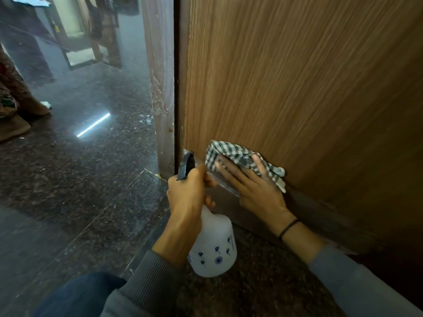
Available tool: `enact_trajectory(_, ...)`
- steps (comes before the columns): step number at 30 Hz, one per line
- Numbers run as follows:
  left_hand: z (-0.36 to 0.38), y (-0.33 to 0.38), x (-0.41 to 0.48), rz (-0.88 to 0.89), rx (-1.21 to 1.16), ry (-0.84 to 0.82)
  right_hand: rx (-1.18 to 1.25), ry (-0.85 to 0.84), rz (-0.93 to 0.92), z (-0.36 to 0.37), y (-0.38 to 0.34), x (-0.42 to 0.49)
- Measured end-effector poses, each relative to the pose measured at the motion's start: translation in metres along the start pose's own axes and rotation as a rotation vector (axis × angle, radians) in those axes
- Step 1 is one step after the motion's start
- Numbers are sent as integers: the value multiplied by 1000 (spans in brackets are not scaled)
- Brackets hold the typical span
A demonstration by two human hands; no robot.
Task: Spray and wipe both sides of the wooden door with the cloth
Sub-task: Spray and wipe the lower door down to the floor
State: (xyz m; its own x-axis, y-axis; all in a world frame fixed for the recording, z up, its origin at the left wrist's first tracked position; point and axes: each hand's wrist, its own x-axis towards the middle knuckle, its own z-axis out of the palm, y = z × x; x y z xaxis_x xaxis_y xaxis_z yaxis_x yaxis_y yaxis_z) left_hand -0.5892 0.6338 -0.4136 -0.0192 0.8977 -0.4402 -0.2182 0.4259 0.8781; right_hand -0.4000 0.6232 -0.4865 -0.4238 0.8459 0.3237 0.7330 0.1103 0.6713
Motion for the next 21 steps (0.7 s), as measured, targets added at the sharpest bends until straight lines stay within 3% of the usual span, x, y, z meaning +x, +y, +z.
enact_trajectory(5,3,3,-3,50,13,52,75,101,-73,-8,-25,84)
enact_trajectory(10,12,-3,0,52,32,54,106,32,-88,-14,-27,98)
enact_trajectory(16,35,-17,-7,32,56,-41,-99,54,-112,0,9,14)
enact_trajectory(21,51,-27,-18,-33,76,-137,-64,-32,-182,9,55,-85)
